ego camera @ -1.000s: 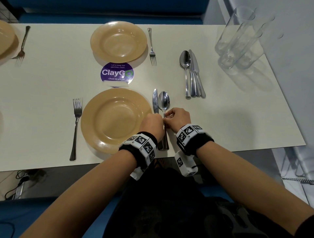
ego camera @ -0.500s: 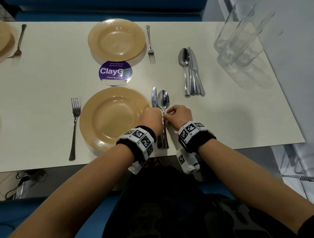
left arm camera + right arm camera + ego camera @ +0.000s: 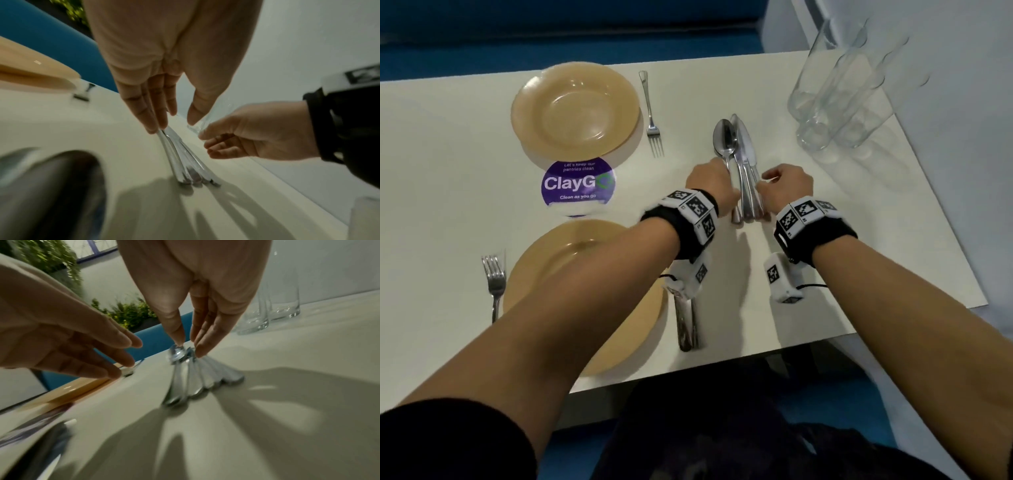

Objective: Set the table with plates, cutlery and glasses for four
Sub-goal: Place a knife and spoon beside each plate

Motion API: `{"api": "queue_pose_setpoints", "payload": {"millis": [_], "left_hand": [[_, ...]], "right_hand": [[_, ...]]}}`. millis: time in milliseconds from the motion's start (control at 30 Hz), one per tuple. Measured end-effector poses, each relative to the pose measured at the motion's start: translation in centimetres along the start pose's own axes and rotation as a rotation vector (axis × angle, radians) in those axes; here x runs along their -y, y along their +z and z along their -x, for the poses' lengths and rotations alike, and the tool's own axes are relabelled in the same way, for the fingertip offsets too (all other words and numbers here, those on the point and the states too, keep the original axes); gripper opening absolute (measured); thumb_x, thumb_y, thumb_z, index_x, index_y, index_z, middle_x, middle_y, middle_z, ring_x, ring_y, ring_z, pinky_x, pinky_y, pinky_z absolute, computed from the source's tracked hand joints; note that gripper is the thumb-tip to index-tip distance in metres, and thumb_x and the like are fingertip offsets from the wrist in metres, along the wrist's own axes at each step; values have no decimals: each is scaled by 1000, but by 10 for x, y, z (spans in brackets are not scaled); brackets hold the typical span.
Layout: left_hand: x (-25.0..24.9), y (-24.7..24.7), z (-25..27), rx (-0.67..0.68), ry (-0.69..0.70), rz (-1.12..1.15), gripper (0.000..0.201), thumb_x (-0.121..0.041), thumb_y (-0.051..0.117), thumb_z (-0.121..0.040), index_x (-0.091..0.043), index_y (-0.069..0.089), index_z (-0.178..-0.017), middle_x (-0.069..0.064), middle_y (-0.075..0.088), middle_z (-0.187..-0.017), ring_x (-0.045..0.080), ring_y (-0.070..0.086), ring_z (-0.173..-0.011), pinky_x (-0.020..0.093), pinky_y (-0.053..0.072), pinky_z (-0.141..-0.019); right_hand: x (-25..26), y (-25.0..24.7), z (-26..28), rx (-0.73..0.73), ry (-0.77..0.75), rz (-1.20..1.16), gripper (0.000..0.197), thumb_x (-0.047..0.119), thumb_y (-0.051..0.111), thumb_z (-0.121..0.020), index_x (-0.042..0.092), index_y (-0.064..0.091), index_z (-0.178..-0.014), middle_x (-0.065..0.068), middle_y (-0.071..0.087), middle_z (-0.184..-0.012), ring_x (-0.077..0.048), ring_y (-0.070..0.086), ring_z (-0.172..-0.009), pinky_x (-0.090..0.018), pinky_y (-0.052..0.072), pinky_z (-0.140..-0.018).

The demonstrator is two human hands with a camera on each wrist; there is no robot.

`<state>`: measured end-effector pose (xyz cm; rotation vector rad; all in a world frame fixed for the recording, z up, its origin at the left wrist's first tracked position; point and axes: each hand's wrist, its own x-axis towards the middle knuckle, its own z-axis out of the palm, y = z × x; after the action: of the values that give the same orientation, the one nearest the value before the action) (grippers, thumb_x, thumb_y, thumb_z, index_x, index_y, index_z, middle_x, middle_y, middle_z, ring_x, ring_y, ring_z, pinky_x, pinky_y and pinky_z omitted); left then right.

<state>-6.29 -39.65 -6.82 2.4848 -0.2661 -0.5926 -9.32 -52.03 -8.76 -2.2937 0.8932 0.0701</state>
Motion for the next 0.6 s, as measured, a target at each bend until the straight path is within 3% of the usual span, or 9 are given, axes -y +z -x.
{"api": "queue_pose_setpoints", "payload": {"millis": [100, 167, 233, 333, 400, 467, 600], "left_hand": [[-13, 11, -36, 47, -67, -68, 31, -19, 54, -93, -4, 51, -120, 11, 58, -122, 25, 58, -109, 26, 43, -76], [-15, 17, -53, 63, -94, -121, 23, -17, 49, -97, -4, 57, -114, 9, 62, -119, 23, 60, -108, 25, 41, -73], [-14, 18, -66, 63, -101, -164, 22, -16, 45, -98, -4, 61, -109, 9, 64, -116, 22, 62, -106, 24, 41, -71], [-13, 17, -79, 83, -125, -177, 20, -14, 46, -97, -5, 62, -106, 8, 65, -110, 23, 62, -105, 25, 47, -77], [-12, 18, -87, 105, -151, -166, 16, -15, 49, -95, -8, 60, -86, 7, 64, -94, 22, 65, -94, 27, 49, -74], [-12, 17, -91, 119, -170, -170, 31, -17, 52, -93, -13, 45, -64, 2, 55, -70, 19, 60, -70, 25, 46, -61], [-12, 13, -93, 158, -162, -168, 33, -20, 54, -92, -14, 42, -62, -1, 46, -61, 18, 53, -66, 25, 41, -58]], "right_hand": [[2, 0, -24, 55, 0, 112, 29, 17, 61, -86, 9, 66, -113, -11, 67, -115, -25, 62, -106, -21, 44, -84], [2, 4, -33, 110, -12, 192, 26, 10, 61, -84, 0, 68, -107, -17, 68, -110, -31, 64, -103, -31, 52, -90], [2, 6, -39, 120, -30, 239, 21, 5, 60, -82, -4, 70, -98, -21, 70, -101, -35, 65, -97, -40, 54, -86], [3, 8, -46, 137, -19, 260, 16, 6, 59, -82, -3, 72, -87, -19, 70, -88, -35, 67, -83, -37, 56, -78], [4, 8, -51, 180, 2, 285, 15, 9, 59, -80, -1, 66, -71, -15, 64, -72, -32, 61, -67, -32, 53, -68], [5, 6, -55, 227, 25, 299, 27, 15, 61, -79, 6, 49, -57, -8, 51, -60, -26, 50, -54, -28, 43, -60], [10, 4, -55, 274, -3, 414, 39, 21, 61, -84, 8, 38, -56, -5, 42, -59, -22, 44, -55, -27, 37, -57]]}}
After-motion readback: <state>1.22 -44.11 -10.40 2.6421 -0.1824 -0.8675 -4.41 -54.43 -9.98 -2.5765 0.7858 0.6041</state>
